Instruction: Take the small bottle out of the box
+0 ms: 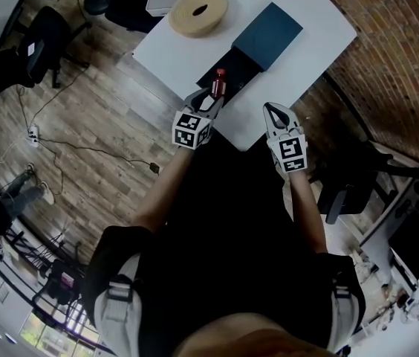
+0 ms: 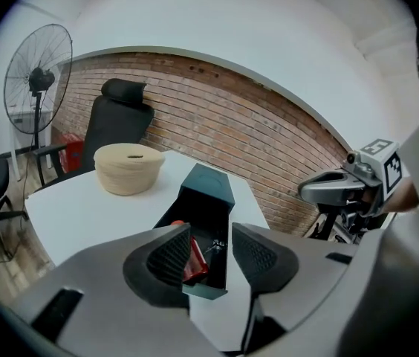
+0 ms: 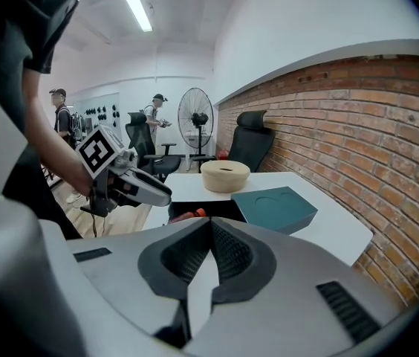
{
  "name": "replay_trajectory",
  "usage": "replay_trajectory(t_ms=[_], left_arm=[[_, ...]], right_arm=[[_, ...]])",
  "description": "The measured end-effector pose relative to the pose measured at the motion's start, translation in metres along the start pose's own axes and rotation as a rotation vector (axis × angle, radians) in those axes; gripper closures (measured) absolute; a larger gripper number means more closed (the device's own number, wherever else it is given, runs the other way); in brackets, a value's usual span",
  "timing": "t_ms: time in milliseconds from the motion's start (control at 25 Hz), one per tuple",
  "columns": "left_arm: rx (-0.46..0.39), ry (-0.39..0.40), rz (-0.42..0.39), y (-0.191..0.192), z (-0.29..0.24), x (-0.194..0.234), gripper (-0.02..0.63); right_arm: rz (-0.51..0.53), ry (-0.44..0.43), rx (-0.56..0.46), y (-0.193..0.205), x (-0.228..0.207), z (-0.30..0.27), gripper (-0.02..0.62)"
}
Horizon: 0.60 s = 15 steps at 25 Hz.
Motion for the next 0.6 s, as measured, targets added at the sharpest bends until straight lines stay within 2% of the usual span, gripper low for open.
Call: replay_trajectory(t_ms=[120, 320, 600], left_arm=[[-0.001, -0.014, 0.039, 0.002, -0.005, 0.006, 0.414], [0.013, -0.083, 0.091, 0.004, -0.013, 0.012, 0.385], [0.065, -0.176, 0.152, 0.007, -0.031, 0.018, 0.380]], right_arm=[[-0.017, 0.022, 0.013, 0.001, 0.002, 0.005, 0.597], [-0.033, 0.032, 0.032, 0.006, -0.002, 0.007, 0.597], [-0.019, 0.002, 0.029, 0.000, -0.004, -0.002, 0.597]])
Point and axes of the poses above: the fingertips, and each gripper's own axes: z backward along the fingers, x to its left, y out of its underside, the point moved 9 cm from there along z, backward along the fingers, and after that the axes turned 14 degrees about y, right-handed, at the moved point
